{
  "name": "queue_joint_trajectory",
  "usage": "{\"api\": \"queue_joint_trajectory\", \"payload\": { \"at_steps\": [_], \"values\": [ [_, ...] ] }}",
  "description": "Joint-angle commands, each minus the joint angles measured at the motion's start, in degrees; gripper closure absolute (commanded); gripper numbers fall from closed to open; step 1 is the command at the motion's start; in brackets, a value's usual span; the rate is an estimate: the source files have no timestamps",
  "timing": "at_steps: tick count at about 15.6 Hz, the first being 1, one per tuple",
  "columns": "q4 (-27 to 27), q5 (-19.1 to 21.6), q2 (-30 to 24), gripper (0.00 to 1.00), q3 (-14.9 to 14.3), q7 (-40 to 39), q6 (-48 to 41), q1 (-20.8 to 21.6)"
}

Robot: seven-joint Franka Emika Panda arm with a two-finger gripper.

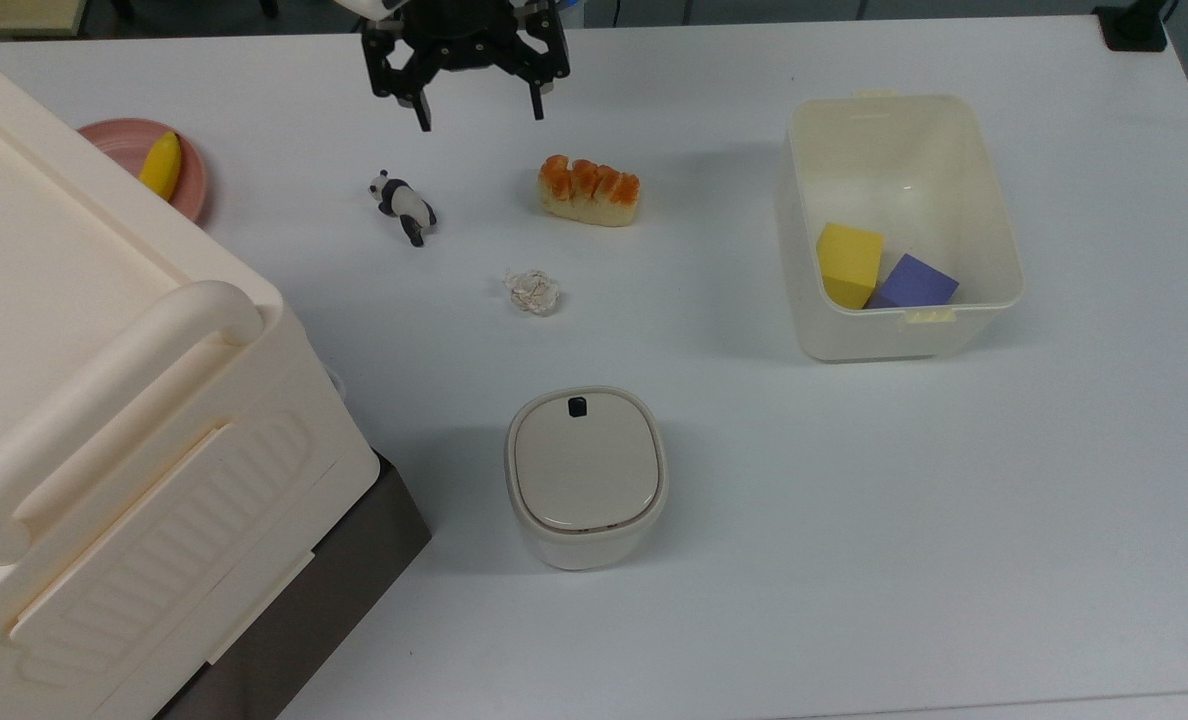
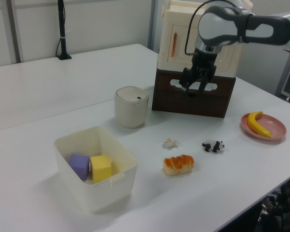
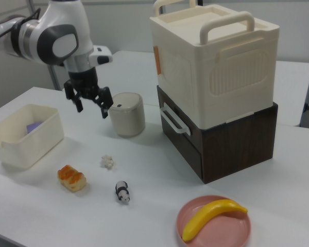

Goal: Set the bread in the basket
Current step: 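Move the open gripper over the orange bread roll and lower it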

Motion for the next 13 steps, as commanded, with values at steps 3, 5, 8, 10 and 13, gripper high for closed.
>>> {"api": "queue_joint_trajectory", "payload": {
  "at_steps": [3, 5, 8, 10, 13],
  "values": [
    [-10.4, -0.9, -3.7, 0.00, 1.9, -17.1, 3.7, 1.9],
    [-10.7, -1.0, -3.7, 0.00, 1.9, -27.4, 3.0, 1.7],
    [-10.8, -2.2, -3.4, 0.00, 2.0, -36.5, 3.0, 1.5],
    [-10.8, -3.3, -3.0, 0.00, 2.0, -41.5, 3.1, 1.6],
    [-12.1, -5.8, -3.1, 0.00, 2.9, -44.1, 3.4, 1.8]
  ]
}}
